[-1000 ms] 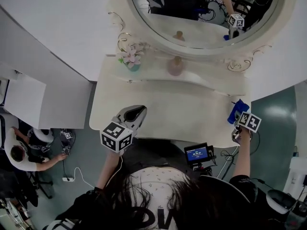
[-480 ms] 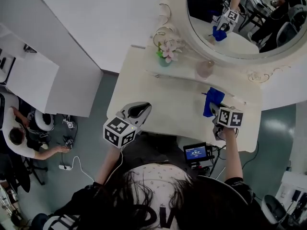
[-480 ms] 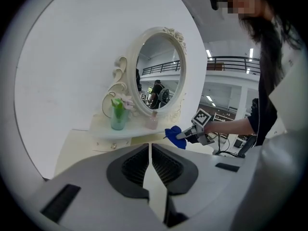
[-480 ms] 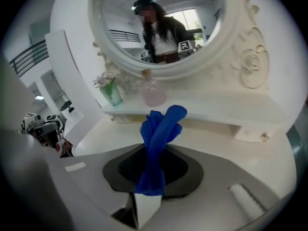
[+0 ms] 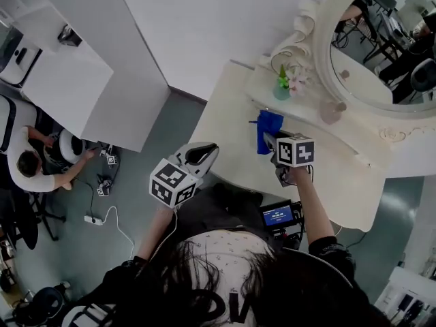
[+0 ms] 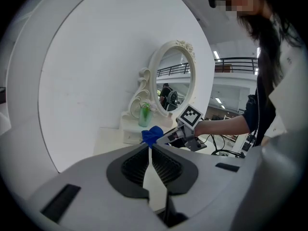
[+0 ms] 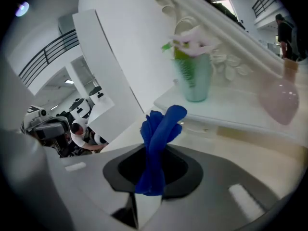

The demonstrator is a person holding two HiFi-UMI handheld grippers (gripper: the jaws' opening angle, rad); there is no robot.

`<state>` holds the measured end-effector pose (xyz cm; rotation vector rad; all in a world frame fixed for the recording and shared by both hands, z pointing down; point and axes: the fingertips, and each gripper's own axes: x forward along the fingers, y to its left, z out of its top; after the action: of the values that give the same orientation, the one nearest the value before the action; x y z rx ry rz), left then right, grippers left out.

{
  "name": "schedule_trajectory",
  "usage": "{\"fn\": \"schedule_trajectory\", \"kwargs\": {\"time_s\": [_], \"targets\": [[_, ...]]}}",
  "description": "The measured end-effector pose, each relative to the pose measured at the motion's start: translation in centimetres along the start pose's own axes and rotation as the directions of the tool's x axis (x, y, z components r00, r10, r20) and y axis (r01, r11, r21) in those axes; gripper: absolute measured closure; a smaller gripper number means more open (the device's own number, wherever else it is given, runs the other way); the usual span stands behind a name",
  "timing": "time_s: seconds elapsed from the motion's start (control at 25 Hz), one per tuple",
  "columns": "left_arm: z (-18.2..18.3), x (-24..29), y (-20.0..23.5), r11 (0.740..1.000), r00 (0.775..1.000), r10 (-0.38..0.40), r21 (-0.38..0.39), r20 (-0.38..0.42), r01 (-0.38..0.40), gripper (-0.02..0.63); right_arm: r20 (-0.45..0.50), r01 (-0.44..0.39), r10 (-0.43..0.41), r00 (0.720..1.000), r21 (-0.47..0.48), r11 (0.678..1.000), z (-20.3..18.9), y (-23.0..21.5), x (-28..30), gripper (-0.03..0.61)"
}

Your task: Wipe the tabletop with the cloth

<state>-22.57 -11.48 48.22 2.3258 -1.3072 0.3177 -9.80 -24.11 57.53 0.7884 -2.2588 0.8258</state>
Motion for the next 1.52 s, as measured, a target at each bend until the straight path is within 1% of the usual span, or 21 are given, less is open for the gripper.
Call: {"fn": "schedule_trajectory", "kwargs": {"time_s": [0.16,0.32,0.4,0.52,0.64,0.8,0.92,1.08,1.28,1.52], "targets": [[-1.0,-2.6,2.3,0.999,0.999,0.04,-0.022,0.005,-0.04,0.611,-0.04,-0.082,0.081,0.996,-0.031,0.996,0.0,6.2,4.9,0.492],[-1.7,-4.9,3.9,0.996,0.997,0.077,-0.038,0.004,-0.076,0.611,-0.089,-0.12,0.114,0.989,-0.06,0.991,-0.5,10.9,8.6,0.492],[-1.9,-5.7,4.4,0.995,0.996,0.088,-0.045,0.004,-0.088,0.611,-0.11,-0.131,0.124,0.986,-0.065,0.989,-0.9,12.3,10.2,0.492],[-2.2,-6.4,4.8,0.994,0.995,0.095,-0.048,0.003,-0.095,0.611,-0.15,-0.112,0.101,0.984,-0.07,0.991,-1.9,12.7,12.0,0.492],[-2.8,-7.1,5.1,0.993,0.994,0.108,-0.058,0.003,-0.108,0.611,-0.19,-0.084,0.064,0.98,-0.097,0.992,-3.3,12.1,12.8,0.492],[-3.4,-7.1,5.2,0.992,0.994,0.112,-0.066,-0.001,-0.112,0.611,-0.199,-0.061,0.037,0.979,-0.116,0.991,-3.8,10.6,12.5,0.492],[-3.2,-6.7,4.9,0.993,0.995,0.097,-0.063,0.0,-0.097,0.611,-0.2,-0.045,0.021,0.98,-0.115,0.992,-4.3,9.5,11.7,0.492],[-2.2,-5.1,3.6,0.997,0.998,0.062,-0.041,0.0,-0.062,0.611,-0.2,-0.028,0.007,0.98,-0.099,0.995,-4.9,7.3,9.9,0.492],[-1.5,-2.3,0.7,1.0,1.0,0.005,-0.01,-0.023,-0.005,0.611,-0.188,0.023,-0.033,0.982,-0.056,0.998,-6.3,2.6,6.2,0.492],[-0.7,1.9,-2.8,0.999,0.998,-0.038,0.011,-0.046,0.039,0.611,-0.161,0.08,-0.077,0.984,0.015,0.997,-7.9,-3.9,1.6,0.491]]}}
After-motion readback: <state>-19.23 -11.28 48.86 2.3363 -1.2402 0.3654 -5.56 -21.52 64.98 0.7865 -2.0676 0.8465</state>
